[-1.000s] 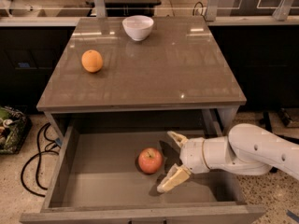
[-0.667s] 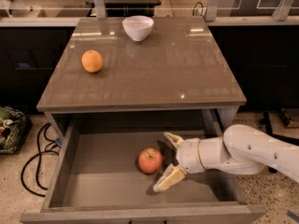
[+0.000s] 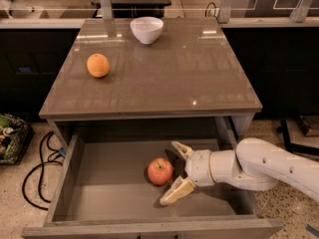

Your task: Pick apple from top drawer and place on counter

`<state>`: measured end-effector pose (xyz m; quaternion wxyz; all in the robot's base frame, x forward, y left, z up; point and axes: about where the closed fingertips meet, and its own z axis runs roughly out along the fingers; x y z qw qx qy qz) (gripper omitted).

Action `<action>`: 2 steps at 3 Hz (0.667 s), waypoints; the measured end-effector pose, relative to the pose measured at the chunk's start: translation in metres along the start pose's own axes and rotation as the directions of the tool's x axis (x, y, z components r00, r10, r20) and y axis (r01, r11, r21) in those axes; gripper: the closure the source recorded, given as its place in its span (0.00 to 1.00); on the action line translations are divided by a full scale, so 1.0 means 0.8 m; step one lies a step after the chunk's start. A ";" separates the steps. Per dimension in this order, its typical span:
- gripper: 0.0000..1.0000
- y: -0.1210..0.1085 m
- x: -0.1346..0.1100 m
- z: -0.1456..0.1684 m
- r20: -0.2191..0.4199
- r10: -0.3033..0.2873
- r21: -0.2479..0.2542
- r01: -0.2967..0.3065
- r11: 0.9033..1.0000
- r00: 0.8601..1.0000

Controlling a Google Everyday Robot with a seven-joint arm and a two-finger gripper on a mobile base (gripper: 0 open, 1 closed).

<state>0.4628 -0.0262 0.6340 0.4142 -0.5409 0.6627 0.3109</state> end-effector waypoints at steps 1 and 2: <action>0.00 -0.001 -0.004 0.006 0.045 -0.029 -0.001 0.029 1.000 0.999; 0.16 0.001 -0.005 0.013 0.031 -0.052 -0.005 0.052 0.999 0.998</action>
Offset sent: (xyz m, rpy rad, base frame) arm 0.0035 0.0150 -0.0028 -0.0136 -0.0690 0.0416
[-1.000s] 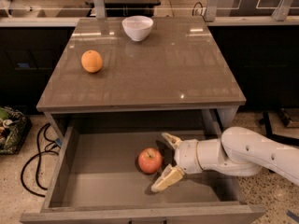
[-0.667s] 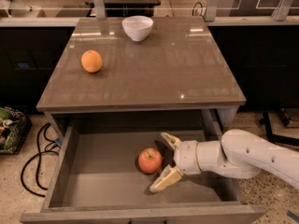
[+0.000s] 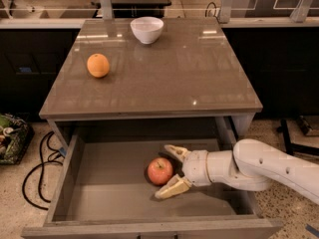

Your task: Pick apple from top drawer and place on counter

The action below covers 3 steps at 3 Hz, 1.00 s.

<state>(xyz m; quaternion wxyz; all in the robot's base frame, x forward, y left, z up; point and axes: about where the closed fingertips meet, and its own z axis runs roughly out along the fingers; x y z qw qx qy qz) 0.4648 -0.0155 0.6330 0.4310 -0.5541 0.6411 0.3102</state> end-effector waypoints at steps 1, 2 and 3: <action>0.40 0.005 0.003 0.016 -0.084 -0.030 -0.011 0.029 1.000 0.996; 0.64 0.012 0.003 0.035 -0.161 -0.063 -0.043 0.056 0.997 0.985; 0.87 0.014 0.000 0.040 -0.159 -0.067 -0.052 0.059 0.997 0.985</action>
Offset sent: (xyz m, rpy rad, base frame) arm -0.0058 0.0432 -0.0251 -0.2820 0.0004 0.0946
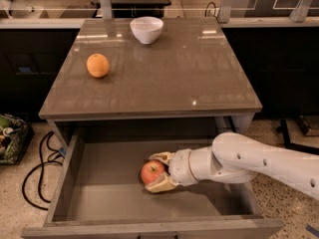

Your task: Pick apple from top drawer and place on counter

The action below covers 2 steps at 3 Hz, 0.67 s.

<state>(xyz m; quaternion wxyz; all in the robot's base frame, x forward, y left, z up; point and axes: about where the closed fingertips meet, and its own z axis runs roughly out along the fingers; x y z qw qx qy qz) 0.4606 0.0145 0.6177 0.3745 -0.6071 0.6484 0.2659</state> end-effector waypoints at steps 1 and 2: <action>1.00 0.001 -0.001 0.002 0.001 -0.002 -0.003 0.002 1.000 1.000; 1.00 0.001 -0.001 0.002 0.001 -0.002 -0.003 0.002 1.000 1.000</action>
Offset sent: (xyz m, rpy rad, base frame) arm -0.0004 0.0014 -0.0001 0.0002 0.0005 0.0031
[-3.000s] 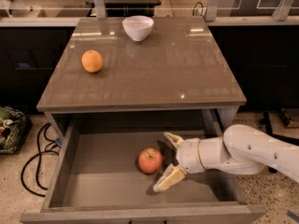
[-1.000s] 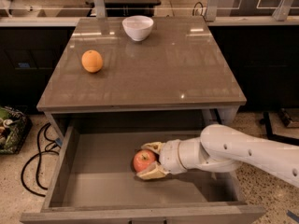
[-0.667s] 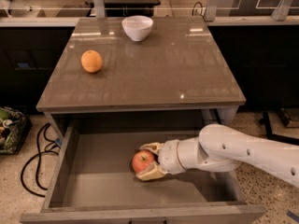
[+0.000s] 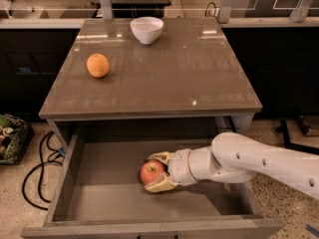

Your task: Pick apple from top drawer and place on counter

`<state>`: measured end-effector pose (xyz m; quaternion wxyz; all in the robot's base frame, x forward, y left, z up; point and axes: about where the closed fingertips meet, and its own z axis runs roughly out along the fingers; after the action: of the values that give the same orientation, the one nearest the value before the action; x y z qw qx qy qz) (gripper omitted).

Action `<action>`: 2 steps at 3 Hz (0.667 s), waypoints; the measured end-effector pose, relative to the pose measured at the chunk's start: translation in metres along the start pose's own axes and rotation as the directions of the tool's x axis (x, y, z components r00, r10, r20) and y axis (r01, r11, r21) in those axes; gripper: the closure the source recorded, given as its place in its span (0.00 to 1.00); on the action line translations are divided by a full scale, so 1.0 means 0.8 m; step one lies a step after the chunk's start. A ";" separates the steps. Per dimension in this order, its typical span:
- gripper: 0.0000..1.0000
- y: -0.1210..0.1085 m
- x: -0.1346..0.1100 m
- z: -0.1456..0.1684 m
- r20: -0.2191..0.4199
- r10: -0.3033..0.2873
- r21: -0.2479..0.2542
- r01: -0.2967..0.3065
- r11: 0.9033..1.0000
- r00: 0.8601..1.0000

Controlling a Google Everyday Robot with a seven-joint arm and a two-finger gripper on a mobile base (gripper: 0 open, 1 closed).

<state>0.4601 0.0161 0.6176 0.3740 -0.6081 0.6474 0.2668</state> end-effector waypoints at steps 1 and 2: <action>1.00 0.002 -0.021 -0.019 0.008 -0.027 0.012 0.026 1.000 1.000; 1.00 0.007 -0.044 -0.048 0.034 -0.060 0.044 0.058 0.997 0.998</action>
Offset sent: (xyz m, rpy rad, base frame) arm -0.0227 -0.0304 0.0882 0.0618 -0.1483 -0.0226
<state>0.4479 0.0063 0.6677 0.4059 -0.6140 0.6280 0.2526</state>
